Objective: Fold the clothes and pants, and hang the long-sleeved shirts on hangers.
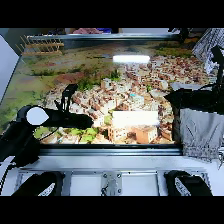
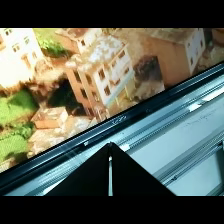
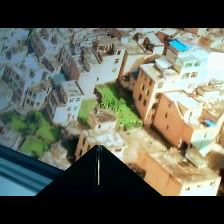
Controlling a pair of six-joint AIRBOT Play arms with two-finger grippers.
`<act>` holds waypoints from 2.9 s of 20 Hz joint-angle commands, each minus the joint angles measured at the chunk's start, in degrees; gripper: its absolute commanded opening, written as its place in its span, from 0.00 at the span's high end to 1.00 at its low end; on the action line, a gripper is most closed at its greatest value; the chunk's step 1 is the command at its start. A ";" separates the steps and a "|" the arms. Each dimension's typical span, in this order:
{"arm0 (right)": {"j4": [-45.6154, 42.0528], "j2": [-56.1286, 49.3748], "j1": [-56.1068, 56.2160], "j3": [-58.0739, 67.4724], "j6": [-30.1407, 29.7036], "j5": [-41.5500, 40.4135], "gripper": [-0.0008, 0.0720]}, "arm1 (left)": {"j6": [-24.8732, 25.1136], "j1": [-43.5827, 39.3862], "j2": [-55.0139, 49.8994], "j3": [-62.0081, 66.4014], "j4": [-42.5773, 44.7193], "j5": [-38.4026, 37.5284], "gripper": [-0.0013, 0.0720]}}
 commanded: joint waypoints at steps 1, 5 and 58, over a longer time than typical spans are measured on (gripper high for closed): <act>0.00 -0.02 0.04 -0.02 0.04 0.02 0.97 | 0.00 -0.04 0.04 0.04 0.00 0.02 0.96; 0.00 -0.02 0.04 -0.02 0.04 0.04 0.97 | 0.00 -0.04 0.04 0.04 0.00 0.02 0.96; 2.97 -0.13 0.02 0.00 0.00 -5.11 0.97 | -18.23 -12.17 -3.58 44.30 40.54 -3.02 0.96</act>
